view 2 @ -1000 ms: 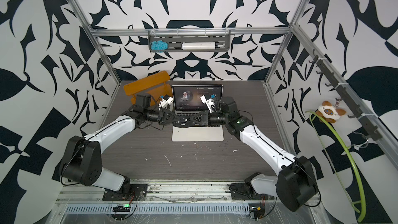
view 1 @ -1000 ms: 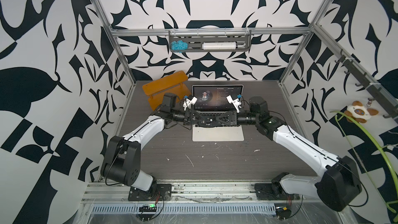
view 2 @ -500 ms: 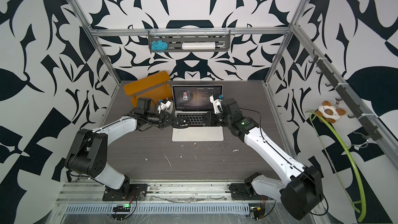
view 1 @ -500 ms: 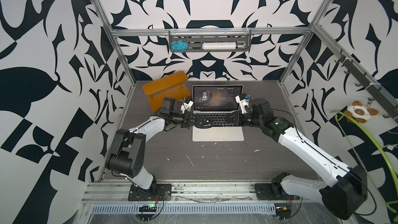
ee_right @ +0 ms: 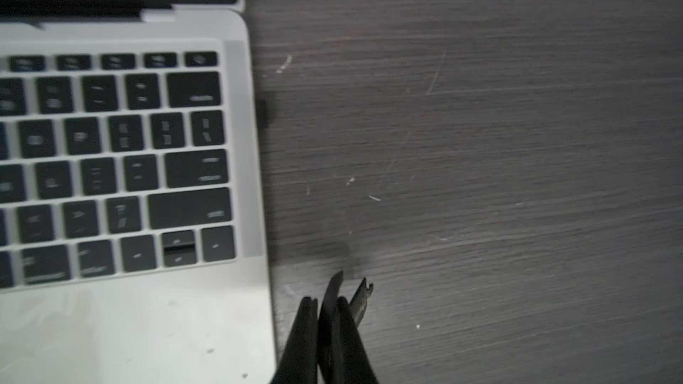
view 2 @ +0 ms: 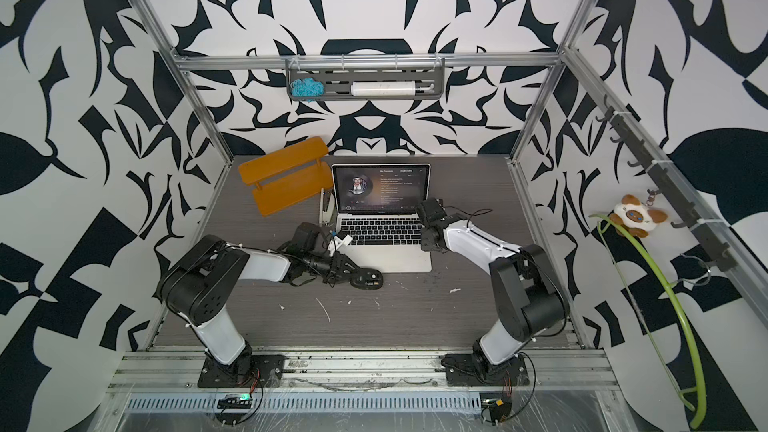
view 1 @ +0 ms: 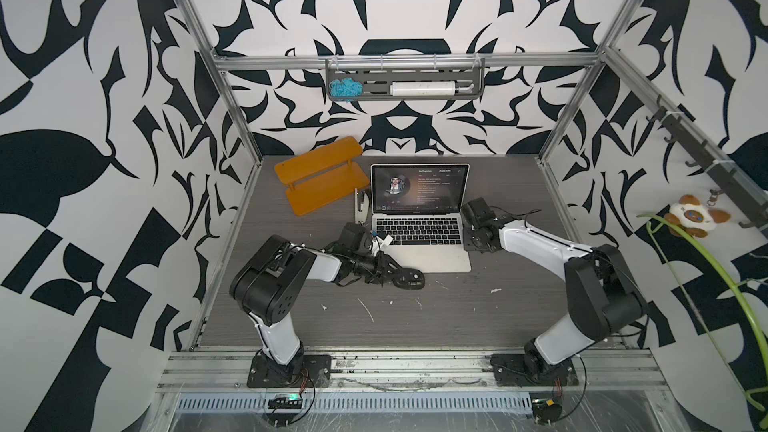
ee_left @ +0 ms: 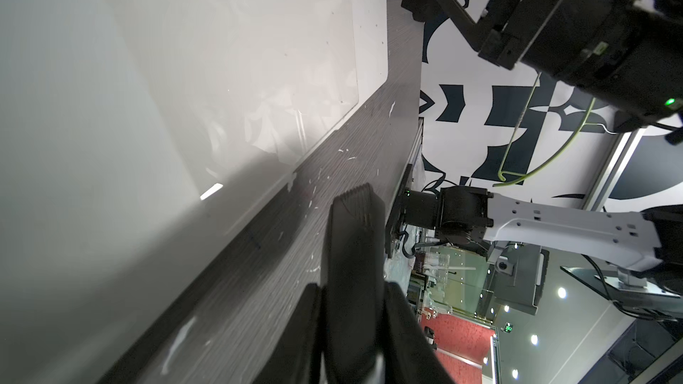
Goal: Remove the wireless mouse receiver from the laptop
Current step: Place the lid at the center of the board.
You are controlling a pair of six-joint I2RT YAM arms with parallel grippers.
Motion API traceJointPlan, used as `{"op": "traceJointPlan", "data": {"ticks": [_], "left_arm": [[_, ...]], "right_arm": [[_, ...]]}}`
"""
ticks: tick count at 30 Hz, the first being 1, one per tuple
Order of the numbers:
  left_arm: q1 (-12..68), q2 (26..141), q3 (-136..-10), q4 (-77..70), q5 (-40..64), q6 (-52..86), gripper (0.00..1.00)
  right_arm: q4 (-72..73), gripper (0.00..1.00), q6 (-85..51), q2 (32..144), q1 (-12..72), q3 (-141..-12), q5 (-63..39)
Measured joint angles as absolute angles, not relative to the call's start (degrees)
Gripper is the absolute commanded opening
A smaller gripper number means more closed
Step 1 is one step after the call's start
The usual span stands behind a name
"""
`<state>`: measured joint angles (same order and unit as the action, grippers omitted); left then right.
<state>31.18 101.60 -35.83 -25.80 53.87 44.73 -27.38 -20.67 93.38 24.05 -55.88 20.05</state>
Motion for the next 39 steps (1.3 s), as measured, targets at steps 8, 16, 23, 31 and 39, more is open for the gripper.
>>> {"op": "traceJointPlan", "data": {"ticks": [8, 16, 23, 31, 39], "left_arm": [[34.22, 107.87, -36.10, -33.85, 53.36, 47.79, 0.00], [35.38, 110.30, -36.49, -38.52, 53.80, 49.41, 0.12], [35.40, 110.69, -36.49, -39.81, 53.80, 50.19, 0.30], [35.40, 110.63, -36.49, -39.48, 53.63, 49.87, 0.48], [35.48, 108.88, -38.17, -33.95, 53.21, 47.75, 0.60]], "right_arm": [[-27.38, 0.00, -18.79, 99.57, 22.61, -58.08, 25.43], [-27.46, 0.10, -18.59, 102.10, 21.67, -58.46, 25.17], [-27.42, 0.42, -18.70, 102.35, 21.32, -58.74, 24.40], [-26.11, 0.63, -18.70, 101.58, 21.04, -59.02, 20.47], [-27.22, 0.74, -18.63, 99.18, 20.60, -57.78, 14.83]]}}
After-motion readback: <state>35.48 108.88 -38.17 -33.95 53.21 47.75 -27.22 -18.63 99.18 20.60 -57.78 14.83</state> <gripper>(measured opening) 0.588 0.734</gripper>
